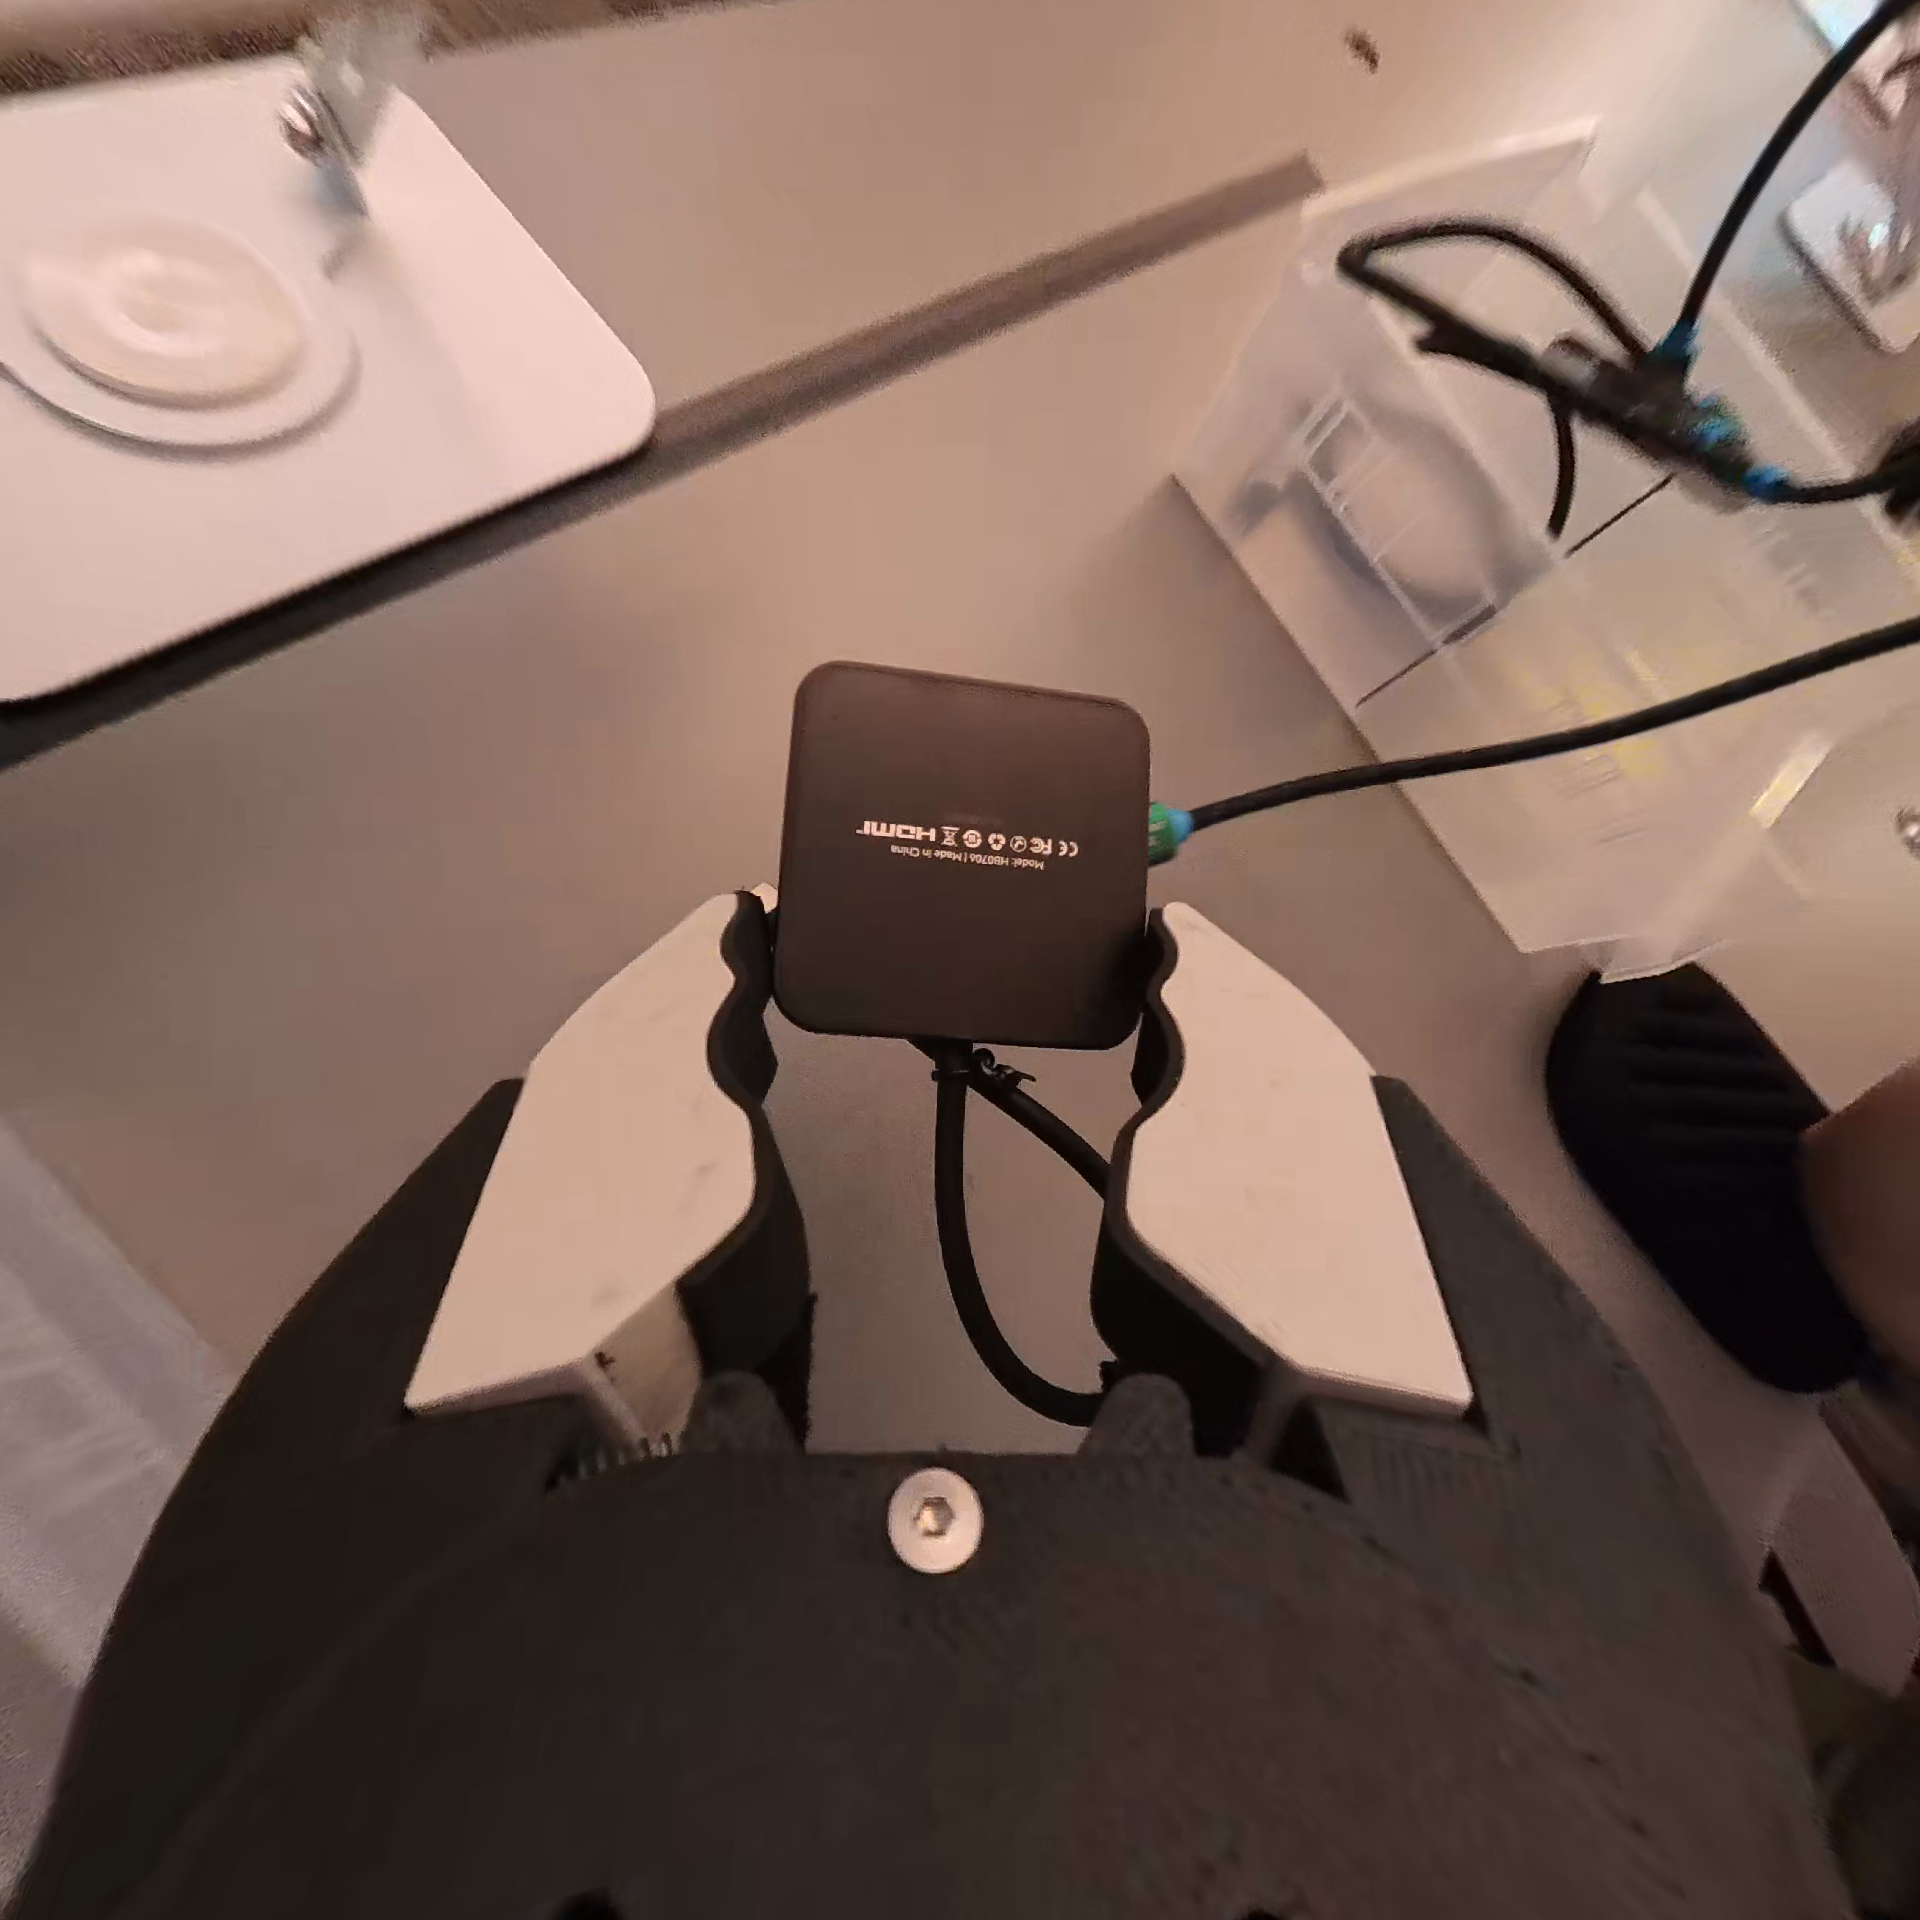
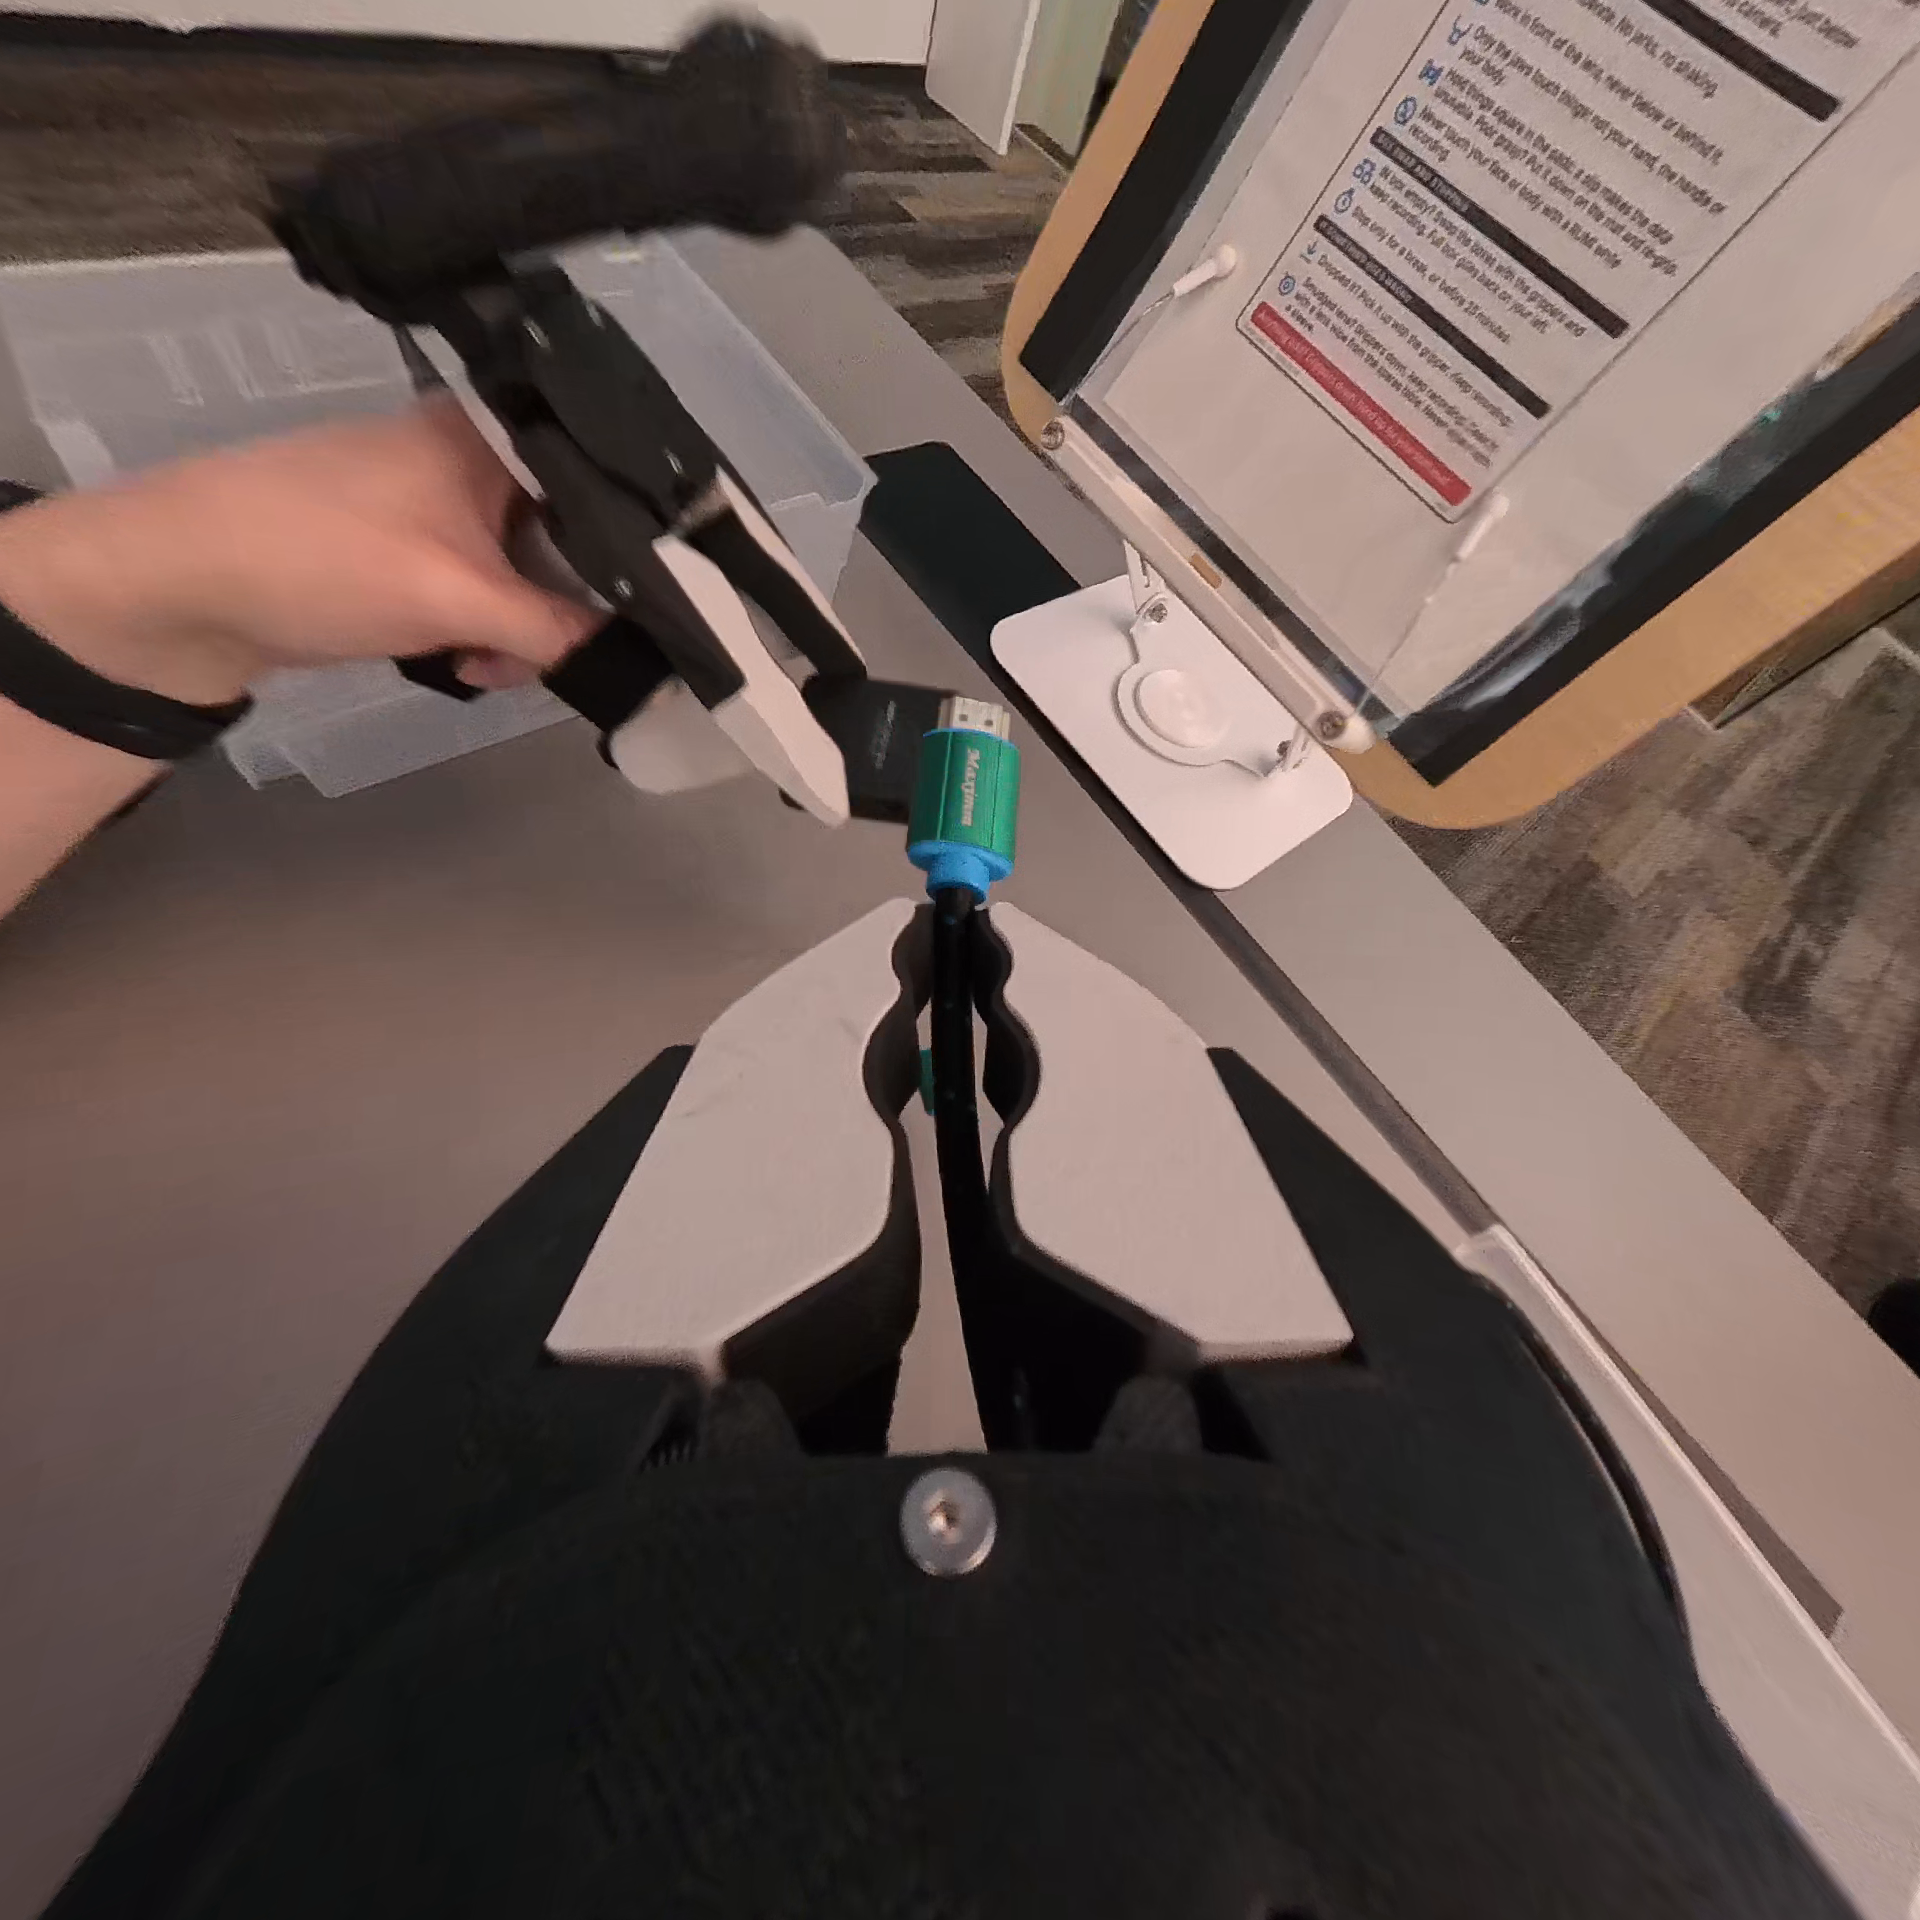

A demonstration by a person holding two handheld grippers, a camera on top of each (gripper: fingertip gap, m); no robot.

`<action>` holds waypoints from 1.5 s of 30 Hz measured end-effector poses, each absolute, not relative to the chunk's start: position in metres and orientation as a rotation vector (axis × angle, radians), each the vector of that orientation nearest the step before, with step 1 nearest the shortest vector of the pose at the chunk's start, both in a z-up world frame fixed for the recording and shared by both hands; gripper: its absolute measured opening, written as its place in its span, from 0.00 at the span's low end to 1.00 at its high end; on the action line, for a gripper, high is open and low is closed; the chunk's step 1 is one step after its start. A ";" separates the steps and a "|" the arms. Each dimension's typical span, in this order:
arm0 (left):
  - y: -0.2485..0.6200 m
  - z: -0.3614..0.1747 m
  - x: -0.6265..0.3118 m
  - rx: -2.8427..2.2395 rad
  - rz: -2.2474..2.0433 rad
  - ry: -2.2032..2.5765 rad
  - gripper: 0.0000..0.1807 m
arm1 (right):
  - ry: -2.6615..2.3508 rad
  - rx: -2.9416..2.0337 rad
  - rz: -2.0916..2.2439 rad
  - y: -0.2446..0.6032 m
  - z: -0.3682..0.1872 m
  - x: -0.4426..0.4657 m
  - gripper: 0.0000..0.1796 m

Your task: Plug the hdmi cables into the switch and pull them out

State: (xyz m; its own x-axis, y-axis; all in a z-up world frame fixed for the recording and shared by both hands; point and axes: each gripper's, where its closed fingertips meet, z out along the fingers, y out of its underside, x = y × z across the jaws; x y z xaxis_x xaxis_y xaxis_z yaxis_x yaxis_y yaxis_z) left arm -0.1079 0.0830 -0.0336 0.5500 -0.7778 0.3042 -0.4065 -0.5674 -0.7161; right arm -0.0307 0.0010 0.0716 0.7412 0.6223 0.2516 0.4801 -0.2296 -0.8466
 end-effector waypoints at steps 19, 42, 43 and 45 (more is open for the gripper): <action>0.075 0.009 -0.124 -2.124 -0.941 0.850 0.37 | -0.968 -1.894 0.069 0.025 0.023 -0.074 0.04; 0.076 0.000 -0.123 -2.144 -0.674 0.926 0.37 | -0.960 -1.924 -0.013 0.036 0.008 -0.072 0.04; 0.076 0.000 -0.124 -2.150 -0.691 0.920 0.37 | -0.955 -1.911 -0.011 0.037 0.009 -0.073 0.04; 0.076 -0.001 -0.126 -2.162 -0.725 0.912 0.37 | -0.953 -1.885 -0.010 0.037 0.012 -0.075 0.04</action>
